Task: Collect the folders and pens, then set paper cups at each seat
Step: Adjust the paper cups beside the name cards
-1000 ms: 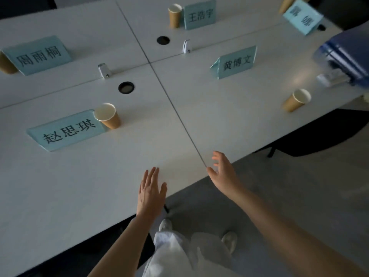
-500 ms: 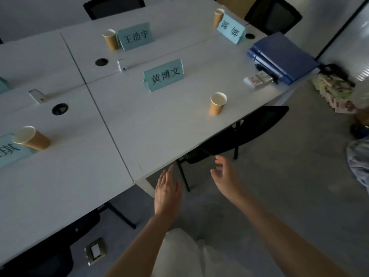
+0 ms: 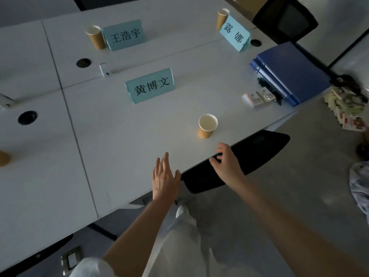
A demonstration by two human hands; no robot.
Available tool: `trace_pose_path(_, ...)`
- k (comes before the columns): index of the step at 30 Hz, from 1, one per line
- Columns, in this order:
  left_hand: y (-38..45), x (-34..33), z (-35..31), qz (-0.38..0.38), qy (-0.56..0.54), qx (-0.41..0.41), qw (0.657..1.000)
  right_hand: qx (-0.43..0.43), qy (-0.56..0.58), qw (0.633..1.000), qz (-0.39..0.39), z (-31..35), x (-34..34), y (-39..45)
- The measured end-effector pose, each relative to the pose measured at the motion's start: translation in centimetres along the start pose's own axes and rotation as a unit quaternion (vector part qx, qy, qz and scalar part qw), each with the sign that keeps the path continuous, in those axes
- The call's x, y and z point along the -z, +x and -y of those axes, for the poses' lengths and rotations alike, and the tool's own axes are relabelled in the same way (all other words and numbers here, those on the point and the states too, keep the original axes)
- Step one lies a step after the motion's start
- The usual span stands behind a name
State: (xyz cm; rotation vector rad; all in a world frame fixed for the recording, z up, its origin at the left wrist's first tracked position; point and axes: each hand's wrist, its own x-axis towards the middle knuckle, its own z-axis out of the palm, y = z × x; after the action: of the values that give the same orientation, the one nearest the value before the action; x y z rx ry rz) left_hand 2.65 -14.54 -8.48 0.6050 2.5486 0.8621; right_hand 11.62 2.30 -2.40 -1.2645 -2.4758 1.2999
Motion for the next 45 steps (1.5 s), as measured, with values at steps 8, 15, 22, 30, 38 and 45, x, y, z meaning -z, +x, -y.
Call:
trace_pose_path(8,7.5,-1.9,-2.6,0.042,0.072,0.007,0.997,0.047,-0.074,0.996,0.005,0.8,1.7,9.5)
trace_pose_path(15,12.2,-3.8,-3.3,0.069,0.092,0.093,0.989,0.126,-0.203,0.968,0.079,0.2,0.8,14.6)
trace_pose_path(22,12.0,-6.4,-3.8,0.05,0.12,0.165,0.978,0.206,-0.238,0.944,0.102,-0.2,1.3,17.5)
trace_pose_path(30,16.3,-7.0,-6.9,-0.024,0.101,0.221,0.97,0.25,-0.181,0.944,0.118,2.5,3.4,25.3)
trace_pose_path(38,25.9,-6.2,-8.0,-0.081,0.093,0.23,0.965,0.256,-0.142,0.946,0.137,7.9,1.9,36.8)
trace_pose_path(45,28.9,-8.2,-7.7,-0.09,0.126,0.254,0.955,0.273,-0.13,0.944,0.134,10.7,-1.7,42.2)
